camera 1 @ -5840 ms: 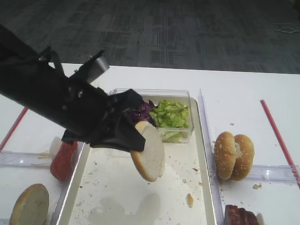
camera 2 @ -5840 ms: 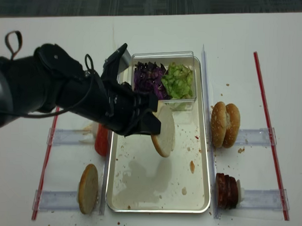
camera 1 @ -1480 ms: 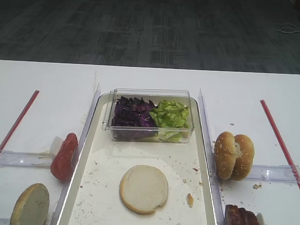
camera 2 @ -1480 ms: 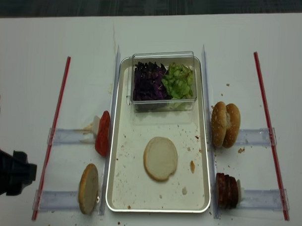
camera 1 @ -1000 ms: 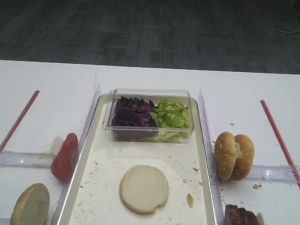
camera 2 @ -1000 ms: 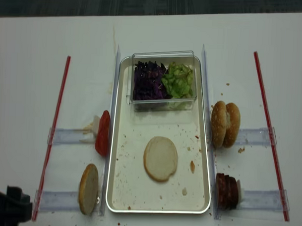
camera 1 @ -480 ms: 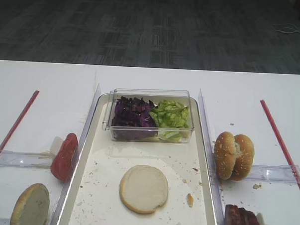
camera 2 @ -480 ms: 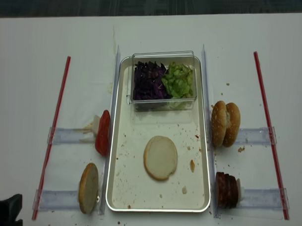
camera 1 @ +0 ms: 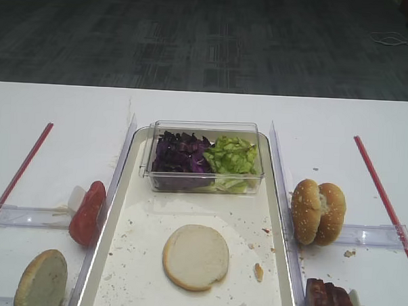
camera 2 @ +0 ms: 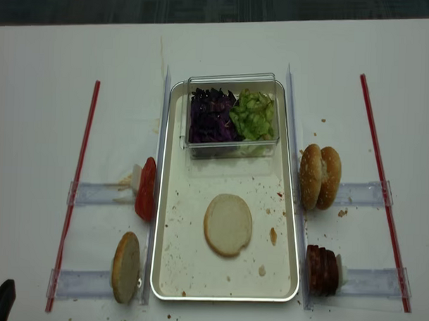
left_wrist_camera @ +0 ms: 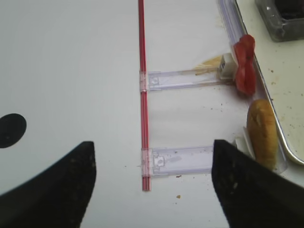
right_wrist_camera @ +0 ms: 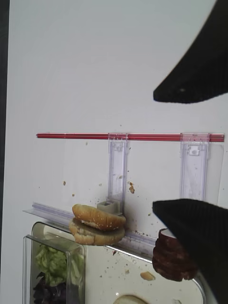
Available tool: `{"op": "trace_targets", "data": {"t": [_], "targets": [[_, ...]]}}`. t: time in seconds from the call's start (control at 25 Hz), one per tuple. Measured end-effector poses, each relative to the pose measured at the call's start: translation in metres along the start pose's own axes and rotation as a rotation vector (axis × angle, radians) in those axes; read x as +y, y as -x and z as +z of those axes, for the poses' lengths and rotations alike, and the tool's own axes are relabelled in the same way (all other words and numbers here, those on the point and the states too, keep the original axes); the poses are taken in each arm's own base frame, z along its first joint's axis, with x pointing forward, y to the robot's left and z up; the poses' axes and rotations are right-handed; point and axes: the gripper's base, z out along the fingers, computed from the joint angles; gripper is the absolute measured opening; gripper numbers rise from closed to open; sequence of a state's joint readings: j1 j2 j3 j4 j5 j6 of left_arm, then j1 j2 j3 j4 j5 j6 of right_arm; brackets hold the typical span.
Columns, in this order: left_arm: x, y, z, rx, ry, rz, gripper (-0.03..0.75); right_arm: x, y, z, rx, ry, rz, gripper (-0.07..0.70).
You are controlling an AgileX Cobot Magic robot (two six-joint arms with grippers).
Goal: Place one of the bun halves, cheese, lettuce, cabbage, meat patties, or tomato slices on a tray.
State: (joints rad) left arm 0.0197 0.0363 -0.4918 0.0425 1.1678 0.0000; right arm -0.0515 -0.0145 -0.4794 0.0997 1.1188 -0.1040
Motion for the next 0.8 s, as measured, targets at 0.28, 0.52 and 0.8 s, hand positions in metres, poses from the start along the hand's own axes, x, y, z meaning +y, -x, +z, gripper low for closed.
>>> {"op": "trace_targets", "data": {"t": [0.28, 0.52, 0.8], "targets": [[0.0003, -0.0053, -0.0057, -0.043, 0.003, -0.001, 0.505, 0.0, 0.0, 0.0, 0.0, 0.0, 0.0, 0.48], [0.0003, -0.0053, -0.0057, -0.043, 0.003, -0.001, 0.505, 0.0, 0.0, 0.0, 0.0, 0.0, 0.0, 0.48], [0.0003, -0.0054, -0.0057, -0.043, 0.003, -0.001, 0.504, 0.0, -0.0002, 0.0, 0.002, 0.0, 0.0, 0.48]]}}
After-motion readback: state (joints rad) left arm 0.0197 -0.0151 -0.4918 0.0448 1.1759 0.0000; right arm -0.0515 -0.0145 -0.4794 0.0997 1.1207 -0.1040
